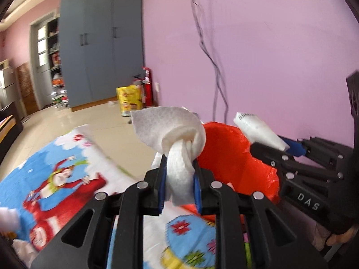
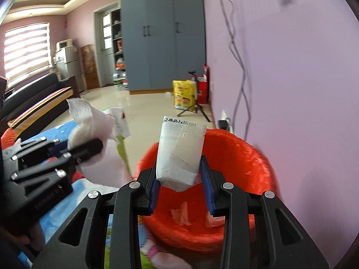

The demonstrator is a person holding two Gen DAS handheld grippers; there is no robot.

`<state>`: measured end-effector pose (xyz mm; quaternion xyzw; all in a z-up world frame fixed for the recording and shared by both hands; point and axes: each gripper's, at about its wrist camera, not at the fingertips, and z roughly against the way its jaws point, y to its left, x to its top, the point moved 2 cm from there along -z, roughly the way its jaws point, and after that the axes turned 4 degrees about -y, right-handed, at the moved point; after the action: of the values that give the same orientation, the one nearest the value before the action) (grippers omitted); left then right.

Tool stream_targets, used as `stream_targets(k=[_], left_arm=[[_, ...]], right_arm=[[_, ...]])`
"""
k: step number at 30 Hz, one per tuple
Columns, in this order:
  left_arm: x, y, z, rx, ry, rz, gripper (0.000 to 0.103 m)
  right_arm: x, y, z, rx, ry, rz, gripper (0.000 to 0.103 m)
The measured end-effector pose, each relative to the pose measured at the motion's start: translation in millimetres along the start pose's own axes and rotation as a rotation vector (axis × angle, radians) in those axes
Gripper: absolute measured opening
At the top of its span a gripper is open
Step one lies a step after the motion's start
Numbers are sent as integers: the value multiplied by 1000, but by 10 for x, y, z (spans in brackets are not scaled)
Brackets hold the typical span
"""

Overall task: Collect trash
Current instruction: 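Carry the tissue pack and tissue to the red bin and release both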

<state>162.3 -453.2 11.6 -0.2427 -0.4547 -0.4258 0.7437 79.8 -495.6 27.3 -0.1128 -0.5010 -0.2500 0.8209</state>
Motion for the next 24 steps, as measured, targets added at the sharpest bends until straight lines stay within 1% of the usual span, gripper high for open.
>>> stream_targets(k=[5,9,12,14,16,20,21,22,23,24], left_arm=[[-16,-80,-312,-46,20,-18,21],[-10,-93,-530,-92,43,-2,21],[-57,-199,-657,-119,75,-35,21],[-94,-244,-706,-117,81,-51,21],[-125,-252,-764,-116,104,-45,22],[-80,-215,-780,-124,91,-25,25],[-68,-206,-789,-125,93,-23,28],[-57,-194,-794,-118,92,-17,31],[-46,-166,-792,-105,86,-5,40],[-40,-151,-782,-99,84,3,52]], right_arm=[[-76,-229,-87,-42,20,-46,33],[-125,-363,-176,-62,41,-73,33],[-166,-401,-230,-72,55,-73,34],[-178,-427,-255,-75,59,-78,35],[-190,-448,-289,-72,65,-88,35],[-205,-458,-305,-75,68,-93,36],[-205,-457,-317,-77,69,-93,36],[-202,-459,-332,-80,69,-95,38],[-194,-470,-343,-83,69,-99,43],[-195,-478,-339,-85,66,-106,46]])
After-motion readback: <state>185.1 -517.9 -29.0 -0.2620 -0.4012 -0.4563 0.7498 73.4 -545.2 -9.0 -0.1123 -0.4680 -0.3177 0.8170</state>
